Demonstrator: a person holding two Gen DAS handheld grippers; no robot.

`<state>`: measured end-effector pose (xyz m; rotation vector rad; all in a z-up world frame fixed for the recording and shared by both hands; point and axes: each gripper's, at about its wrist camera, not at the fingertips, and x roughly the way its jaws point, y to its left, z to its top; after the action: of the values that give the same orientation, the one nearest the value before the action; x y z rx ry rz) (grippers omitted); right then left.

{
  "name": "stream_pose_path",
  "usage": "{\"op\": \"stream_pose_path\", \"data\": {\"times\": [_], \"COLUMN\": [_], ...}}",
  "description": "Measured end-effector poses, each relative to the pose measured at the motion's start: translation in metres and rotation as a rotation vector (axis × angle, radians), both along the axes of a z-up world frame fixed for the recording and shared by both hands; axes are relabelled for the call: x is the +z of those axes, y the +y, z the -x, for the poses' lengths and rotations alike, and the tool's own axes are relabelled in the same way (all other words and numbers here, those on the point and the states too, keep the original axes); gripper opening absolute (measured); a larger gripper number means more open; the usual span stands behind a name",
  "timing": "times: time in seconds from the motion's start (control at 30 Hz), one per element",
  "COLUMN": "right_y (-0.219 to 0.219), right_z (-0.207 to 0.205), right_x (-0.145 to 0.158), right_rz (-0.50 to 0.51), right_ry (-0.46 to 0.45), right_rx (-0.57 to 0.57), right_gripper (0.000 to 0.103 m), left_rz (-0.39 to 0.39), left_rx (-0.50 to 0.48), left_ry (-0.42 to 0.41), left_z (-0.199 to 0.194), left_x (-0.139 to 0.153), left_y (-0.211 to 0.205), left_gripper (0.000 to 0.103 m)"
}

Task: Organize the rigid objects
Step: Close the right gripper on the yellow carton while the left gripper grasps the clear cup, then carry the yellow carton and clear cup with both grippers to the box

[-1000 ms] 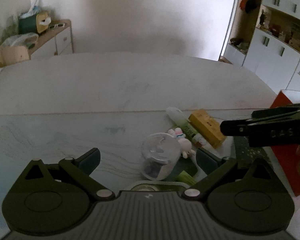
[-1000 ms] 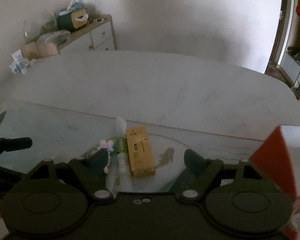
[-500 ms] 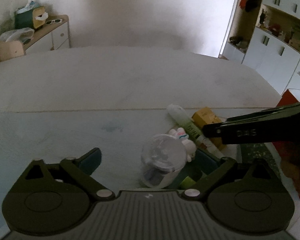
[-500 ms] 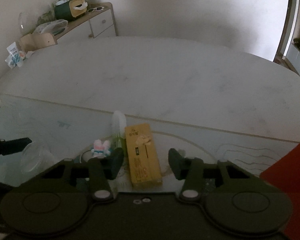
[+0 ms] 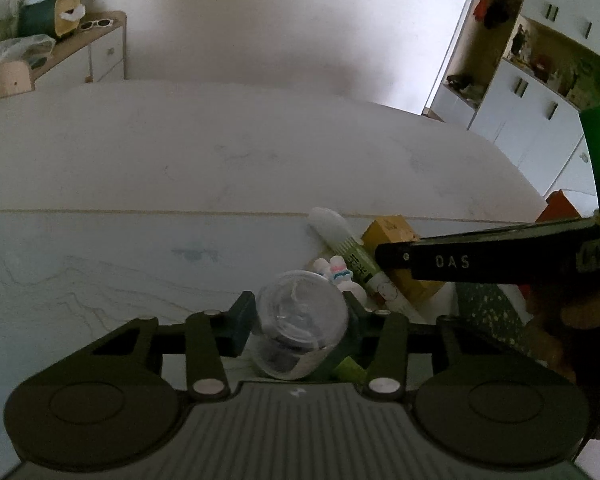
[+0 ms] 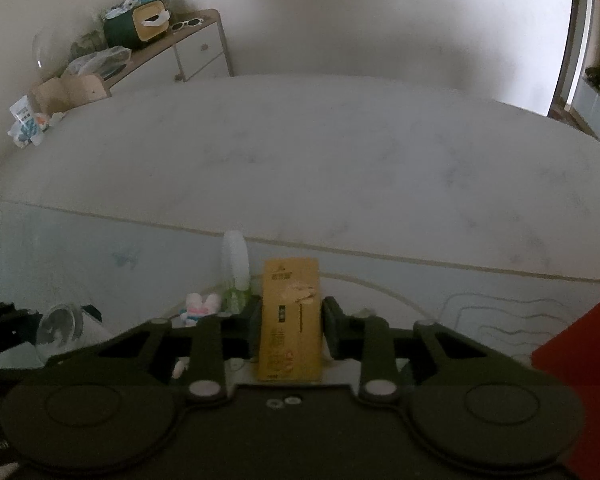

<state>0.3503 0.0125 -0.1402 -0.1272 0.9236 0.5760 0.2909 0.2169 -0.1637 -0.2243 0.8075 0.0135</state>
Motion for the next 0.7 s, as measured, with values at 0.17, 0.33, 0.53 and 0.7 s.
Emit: {"op": "stream_pose_path", "data": {"times": [0.17,0.33,0.53,0.7], "right_y": [-0.004,-0.018,-0.04,-0.061], "right_z": [0.004,0.015,0.034,0.049], "right_x": [0.007,0.019,0.045,0.069], "right_rz": [-0.007,-0.017,-0.057,-0.096], "right_ry": [-0.025,-0.037,-0.039,-0.044], "right_rx": [-0.016,-0.027,-0.034,-0.045], "right_gripper": [0.029,0.029,0.029,0.029], "left_rz": [0.002,0.007,0.007,0.016], "left_rx": [-0.002,-0.026,-0.038,-0.049], "left_ry": [0.005,-0.004,-0.019,-0.022], "left_z": [-0.001,-0.001,0.003,0.009], "left_x": [0.002,0.007,0.022,0.039], "left_y": [-0.001,-0.004,-0.01,-0.018], "left_gripper": [0.044,0.043,0.043,0.043]}}
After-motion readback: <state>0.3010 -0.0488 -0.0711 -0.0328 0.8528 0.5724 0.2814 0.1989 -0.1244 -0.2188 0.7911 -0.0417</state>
